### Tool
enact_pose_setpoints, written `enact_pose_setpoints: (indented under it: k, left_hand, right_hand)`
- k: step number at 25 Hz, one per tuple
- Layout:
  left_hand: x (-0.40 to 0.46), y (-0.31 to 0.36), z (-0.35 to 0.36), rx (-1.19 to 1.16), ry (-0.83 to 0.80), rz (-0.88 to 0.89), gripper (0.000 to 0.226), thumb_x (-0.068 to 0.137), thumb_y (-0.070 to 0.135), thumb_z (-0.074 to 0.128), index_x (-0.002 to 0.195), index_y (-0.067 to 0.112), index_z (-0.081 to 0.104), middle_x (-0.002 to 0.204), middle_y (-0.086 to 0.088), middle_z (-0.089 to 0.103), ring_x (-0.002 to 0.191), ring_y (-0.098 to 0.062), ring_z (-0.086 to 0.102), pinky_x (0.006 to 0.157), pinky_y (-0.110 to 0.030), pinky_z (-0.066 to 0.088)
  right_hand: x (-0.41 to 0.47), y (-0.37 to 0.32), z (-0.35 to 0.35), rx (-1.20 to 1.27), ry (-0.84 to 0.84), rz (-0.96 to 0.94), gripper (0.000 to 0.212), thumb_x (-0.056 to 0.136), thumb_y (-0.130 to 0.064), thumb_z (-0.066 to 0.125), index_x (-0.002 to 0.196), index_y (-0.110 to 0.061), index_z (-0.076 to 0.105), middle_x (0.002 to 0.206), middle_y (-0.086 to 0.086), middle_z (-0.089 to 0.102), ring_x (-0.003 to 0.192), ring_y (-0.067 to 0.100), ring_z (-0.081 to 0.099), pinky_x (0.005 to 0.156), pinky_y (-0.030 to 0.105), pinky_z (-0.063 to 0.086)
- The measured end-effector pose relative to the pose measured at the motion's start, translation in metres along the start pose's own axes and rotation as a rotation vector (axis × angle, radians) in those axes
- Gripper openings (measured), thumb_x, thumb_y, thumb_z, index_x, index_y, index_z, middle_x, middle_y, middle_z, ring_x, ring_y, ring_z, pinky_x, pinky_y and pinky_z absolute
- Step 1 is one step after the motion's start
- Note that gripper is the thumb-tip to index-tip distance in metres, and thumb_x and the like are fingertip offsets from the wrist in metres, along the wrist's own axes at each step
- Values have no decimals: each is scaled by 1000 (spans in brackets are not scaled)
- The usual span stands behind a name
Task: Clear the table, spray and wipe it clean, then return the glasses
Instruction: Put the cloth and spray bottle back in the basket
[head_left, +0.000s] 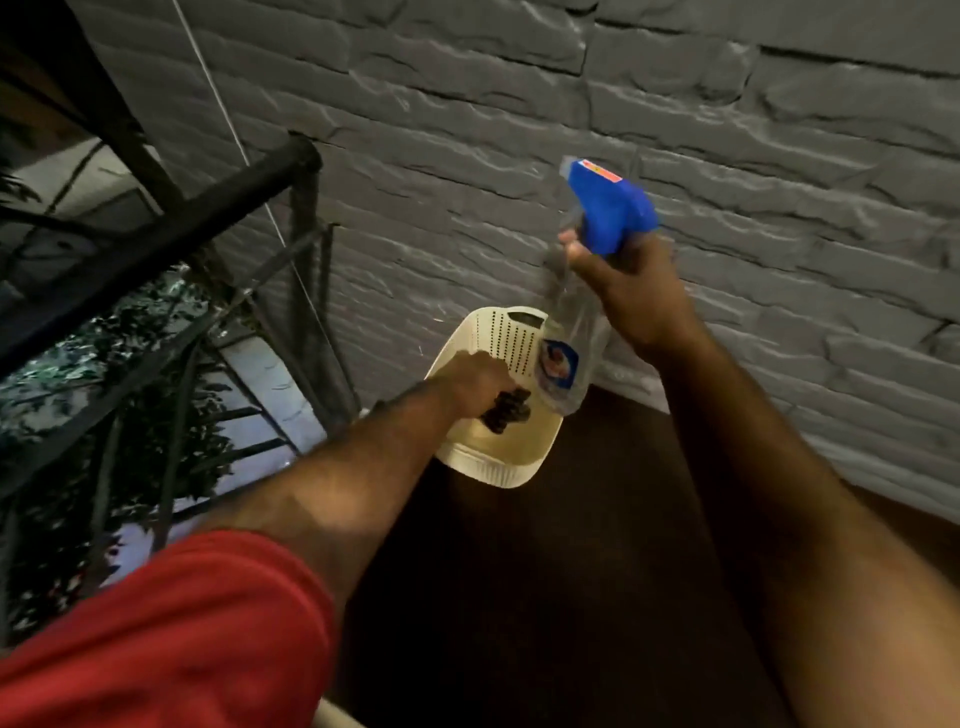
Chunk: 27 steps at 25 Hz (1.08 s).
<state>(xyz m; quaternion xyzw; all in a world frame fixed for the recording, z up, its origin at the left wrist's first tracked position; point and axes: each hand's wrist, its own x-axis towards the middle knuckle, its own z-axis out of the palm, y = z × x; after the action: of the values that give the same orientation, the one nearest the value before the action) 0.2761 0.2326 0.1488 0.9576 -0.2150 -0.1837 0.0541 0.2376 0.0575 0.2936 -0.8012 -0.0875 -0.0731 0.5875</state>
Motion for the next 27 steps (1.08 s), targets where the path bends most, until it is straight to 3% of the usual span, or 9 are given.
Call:
enact_pose_setpoints:
  k: [2, 6, 11, 15, 17, 20, 25, 27]
  left_hand:
    - [22, -5, 32, 92, -150, 45, 52, 86, 56, 42, 118, 21, 62, 120, -7, 60, 110, -30, 53, 100, -44, 41]
    - [45, -7, 81, 171, -305, -1, 36, 98, 36, 44, 120, 13, 59, 124, -10, 59, 115, -30, 52, 106, -46, 32]
    - [67, -7, 92, 178, -307, 67, 33, 99, 21, 41, 122, 2, 56, 127, -14, 56, 119, -32, 49, 108, -43, 33]
    - [63, -17, 86, 62, -330, 88, 32, 95, 20, 50, 126, 12, 55, 125, -10, 58, 118, -30, 51, 109, -47, 29]
    - [59, -24, 82, 2, -281, 82, 33, 93, 22, 55, 125, 17, 58, 123, -7, 60, 116, -30, 54, 105, -46, 31]
    - [50, -34, 78, -12, -129, 109, 36, 89, 26, 62, 124, 22, 60, 126, -4, 58, 115, -27, 54, 102, -45, 34]
    - [21, -30, 58, -45, 40, 60, 25, 90, 32, 57, 113, 24, 65, 117, -2, 61, 109, -25, 57, 94, -45, 40]
    - [1, -23, 55, -74, 123, 29, 28, 93, 33, 53, 117, 25, 64, 120, -1, 61, 111, -24, 56, 96, -45, 41]
  right_hand:
    - [18, 18, 5, -32, -24, 85, 30, 91, -26, 62, 118, -12, 58, 106, 5, 64, 96, 13, 63, 81, 26, 52]
    - [40, 69, 32, -112, -8, 236, 19, 92, -23, 60, 108, -15, 57, 86, -7, 61, 75, 0, 61, 65, 16, 44]
    - [58, 120, 61, -119, 6, 305, 28, 92, -20, 61, 119, -15, 57, 99, -7, 63, 88, 1, 60, 76, 19, 47]
    - [69, 140, 68, -49, -28, 376, 23, 93, -16, 59, 116, -15, 57, 95, -9, 62, 86, 0, 58, 70, 16, 44]
    - [72, 147, 68, -44, -56, 389, 22, 93, -13, 58, 115, -12, 57, 94, -7, 62, 87, 1, 59, 73, 17, 45]
    - [75, 156, 67, -56, -142, 413, 24, 93, -10, 56, 118, -9, 56, 101, -3, 62, 95, 7, 60, 88, 28, 49]
    - [72, 155, 58, -122, -198, 420, 27, 94, -12, 54, 121, -11, 54, 103, -4, 62, 93, 7, 59, 77, 21, 48]
    - [58, 155, 54, -162, -171, 392, 40, 92, -10, 57, 131, -20, 51, 116, -7, 58, 106, 11, 57, 77, 22, 46]
